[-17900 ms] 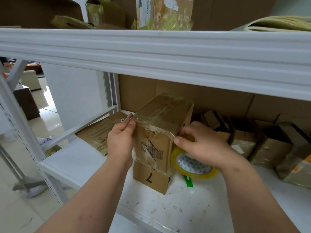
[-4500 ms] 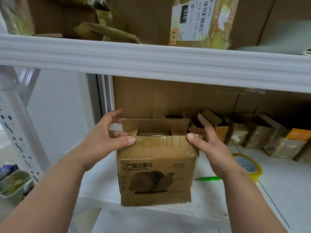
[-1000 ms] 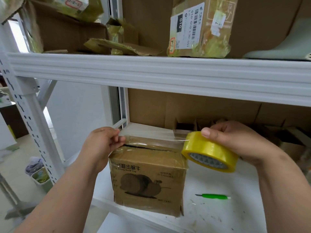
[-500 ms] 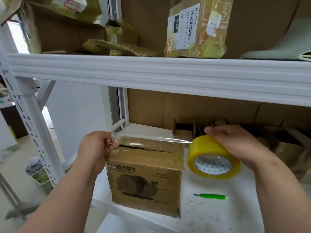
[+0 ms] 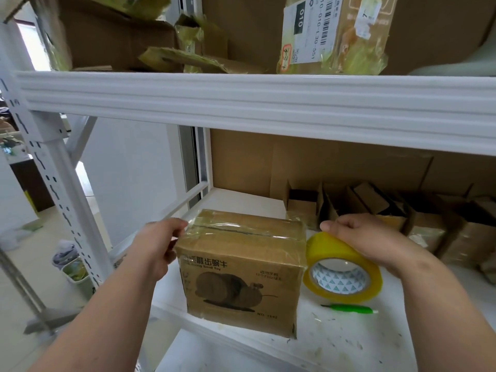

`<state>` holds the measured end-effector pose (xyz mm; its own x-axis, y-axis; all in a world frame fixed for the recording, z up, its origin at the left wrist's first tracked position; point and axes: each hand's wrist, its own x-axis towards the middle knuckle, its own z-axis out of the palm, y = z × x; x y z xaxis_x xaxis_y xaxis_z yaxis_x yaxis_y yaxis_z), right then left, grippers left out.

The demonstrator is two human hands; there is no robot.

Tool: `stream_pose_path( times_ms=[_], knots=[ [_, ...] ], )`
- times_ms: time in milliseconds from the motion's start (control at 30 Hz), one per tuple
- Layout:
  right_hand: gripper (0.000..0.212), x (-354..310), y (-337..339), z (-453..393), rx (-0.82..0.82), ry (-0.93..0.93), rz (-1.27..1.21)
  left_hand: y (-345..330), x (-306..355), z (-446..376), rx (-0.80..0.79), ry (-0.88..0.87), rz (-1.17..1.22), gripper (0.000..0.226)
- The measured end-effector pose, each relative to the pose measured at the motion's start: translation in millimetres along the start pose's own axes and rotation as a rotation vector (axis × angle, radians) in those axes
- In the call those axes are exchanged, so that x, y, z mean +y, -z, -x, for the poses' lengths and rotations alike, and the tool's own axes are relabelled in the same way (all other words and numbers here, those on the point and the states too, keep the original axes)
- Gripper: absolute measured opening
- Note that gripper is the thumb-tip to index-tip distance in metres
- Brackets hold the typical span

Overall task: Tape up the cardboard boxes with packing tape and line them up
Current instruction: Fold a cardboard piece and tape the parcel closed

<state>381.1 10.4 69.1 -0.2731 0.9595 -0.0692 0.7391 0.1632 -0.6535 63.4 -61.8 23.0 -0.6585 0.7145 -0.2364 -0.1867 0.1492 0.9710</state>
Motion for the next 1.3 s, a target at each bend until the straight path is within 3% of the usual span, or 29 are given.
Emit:
stream_pose_path(
  times_ms=[233,333,433,500,533,600,667,767,867,900,967,1033,1100,1300],
  knots=[
    [0.04,3,-11,0,0.002,0.017,-0.051,12,-21,-9,-0.168,0.184,-0.07,0.007],
    [0.04,1,-15,-1,0.01,0.014,-0.124,11,-28,-14,-0.123,0.079,0.0,0.01],
    [0.036,5,-18,-2,0.027,-0.047,-0.24,8,-21,-14,-0.074,-0.085,-0.201,0.024],
    [0.023,9,-18,1,0.046,-0.089,-0.377,12,-9,-12,-0.152,-0.076,-0.274,0.042],
    [0.025,11,-17,3,0.038,-0.084,-0.433,14,-1,-11,-0.215,-0.043,-0.286,0.054],
    [0.06,18,-16,2,-0.032,-0.034,-0.49,14,9,-14,-0.323,-0.002,-0.358,0.068],
    [0.077,22,-17,1,-0.108,-0.015,-0.516,3,16,-17,-0.355,-0.036,-0.402,0.064],
    [0.06,23,-24,3,-0.186,-0.018,-0.646,-19,11,-29,-0.164,-0.147,-0.443,0.071],
    [0.052,22,-41,9,-0.198,0.017,-0.771,-34,9,-15,0.17,-0.536,-0.658,0.056],
    [0.051,21,-46,11,-0.181,0.032,-0.798,-39,9,-1,0.194,-0.681,-0.703,0.044],
    [0.048,18,-54,14,-0.14,0.054,-0.839,-52,8,30,0.027,-0.822,-0.881,0.039],
    [0.049,18,-58,16,-0.105,0.063,-0.866,-64,0,51,-0.193,-0.816,-1.209,0.059],
    [0.051,22,-61,18,-0.108,0.074,-0.874,-68,-3,51,-0.306,-0.83,-1.369,0.075],
    [0.046,44,-85,32,-0.225,0.169,-0.943,-61,-2,7,-0.541,-0.872,-1.105,0.098]
  ],
)
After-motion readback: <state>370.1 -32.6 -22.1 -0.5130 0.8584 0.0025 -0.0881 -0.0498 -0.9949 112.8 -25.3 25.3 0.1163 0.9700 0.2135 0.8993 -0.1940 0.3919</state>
